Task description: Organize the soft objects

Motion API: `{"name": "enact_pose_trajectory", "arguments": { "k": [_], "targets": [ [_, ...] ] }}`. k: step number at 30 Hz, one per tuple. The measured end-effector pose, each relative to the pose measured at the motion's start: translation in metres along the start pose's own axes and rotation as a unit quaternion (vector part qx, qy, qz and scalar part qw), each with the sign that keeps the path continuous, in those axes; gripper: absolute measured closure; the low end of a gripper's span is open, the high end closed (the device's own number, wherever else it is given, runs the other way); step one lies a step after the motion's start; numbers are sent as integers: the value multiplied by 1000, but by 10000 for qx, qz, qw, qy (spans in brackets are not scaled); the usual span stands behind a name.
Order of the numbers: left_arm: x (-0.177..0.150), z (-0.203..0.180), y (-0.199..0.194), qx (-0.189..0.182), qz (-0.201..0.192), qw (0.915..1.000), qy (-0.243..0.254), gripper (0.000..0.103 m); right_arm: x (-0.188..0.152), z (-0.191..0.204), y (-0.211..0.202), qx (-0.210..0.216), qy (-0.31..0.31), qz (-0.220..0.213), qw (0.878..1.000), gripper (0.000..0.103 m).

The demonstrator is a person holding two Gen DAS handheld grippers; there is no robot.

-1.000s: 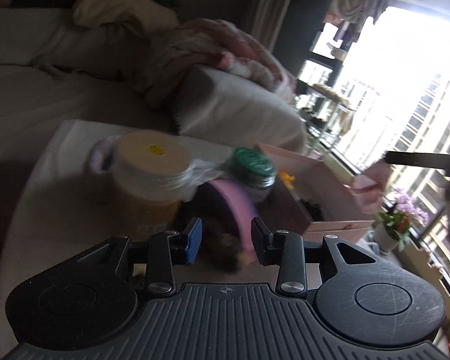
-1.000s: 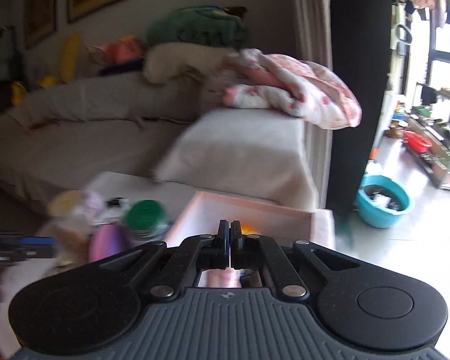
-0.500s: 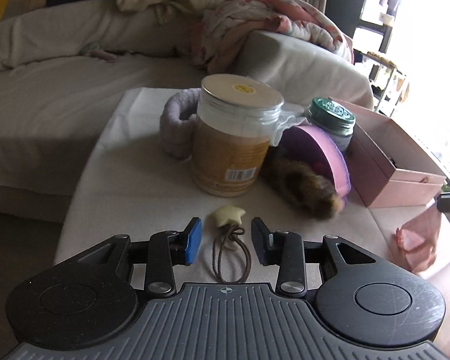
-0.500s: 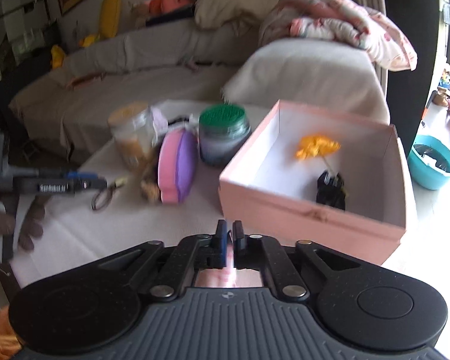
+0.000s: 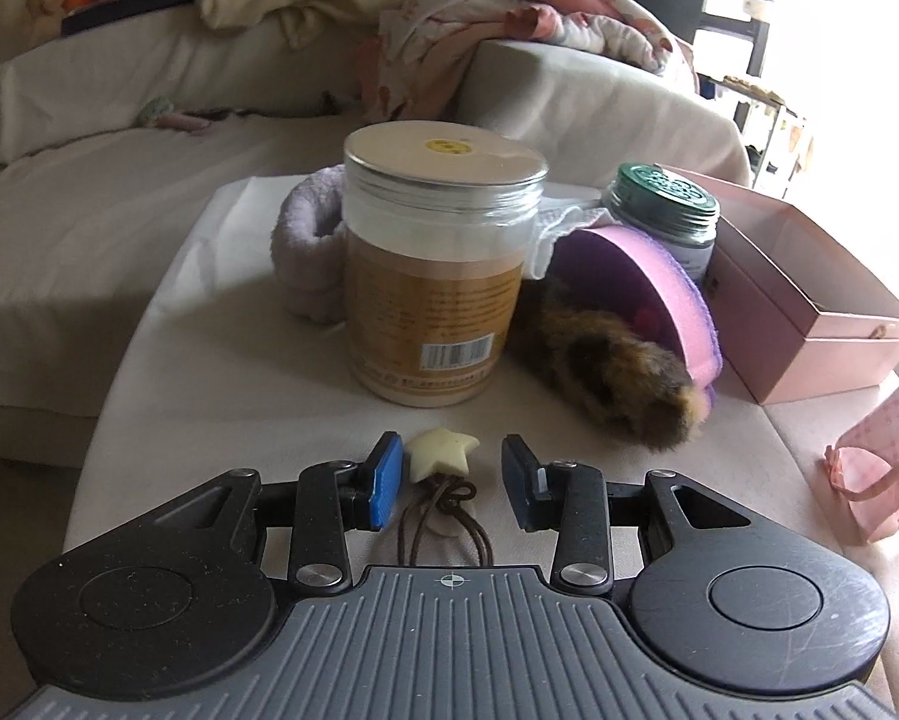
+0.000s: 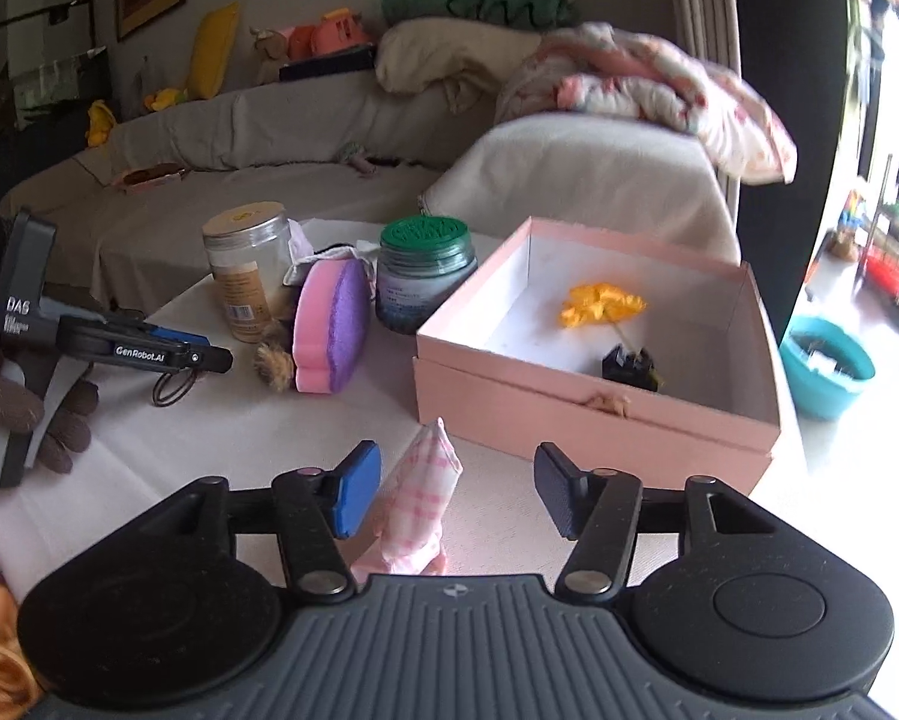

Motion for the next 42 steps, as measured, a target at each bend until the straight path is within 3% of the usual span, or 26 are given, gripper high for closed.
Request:
{"name": "enact_pose_trajectory", "arguments": {
  "k": [5, 12, 17, 19, 21, 24, 29, 31, 36, 38, 42],
  "targets": [
    [-6, -11, -2, -78, 70, 9997, 229, 63, 9, 6, -10, -60, -173, -320, 9993, 42],
    [-22, -43, -10, -596, 241, 9969, 456, 65, 15, 23, -18, 189, -271, -466, 9984, 39],
    [-24, -47, -8, -585, 215, 9973, 390, 65, 39, 53, -14, 518, -415, -570, 9962, 39],
    [-22, -45, -7, -550, 184, 9978, 319, 70, 57, 66, -7, 582, -488, -573, 9955, 39],
    [-22, -42, -6, -466, 168, 9982, 332, 78, 75, 80, 6, 732, -598, -418, 9946, 39],
    [-22, -37, -9, -535, 130, 9981, 275, 78, 86, 105, 34, 1029, -1075, -26, 9889, 39],
    [-18, -9, -17, -254, -24, 9996, 132, 79, 80, 149, 60, 931, -1957, -29, 9762, 61],
    [-14, 3, -21, -244, -71, 9997, 17, 79, 89, 156, 66, 983, -2003, 1, 9748, 62],
    [6, 33, -40, -392, -386, 9978, -361, 79, 150, 144, 81, 1180, -1460, 395, 9814, 59],
    [16, 49, -46, -395, -586, 9961, -531, 79, 178, 138, 94, 1291, -925, 788, 9842, 52],
    [32, 80, -49, -318, -852, 9927, -794, 79, 213, 153, 140, 1397, -254, 1744, 9744, 48]
  ]
}}
Point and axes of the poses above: each gripper's, at about its wrist camera, not at the fingertips, and y roughly the way its jaws point, z to its left, x to its top, the point moved 10 cm from there along y, roughly the way its jaws point, and after that the axes turned 13 degrees about -x, right-handed, at the moved point
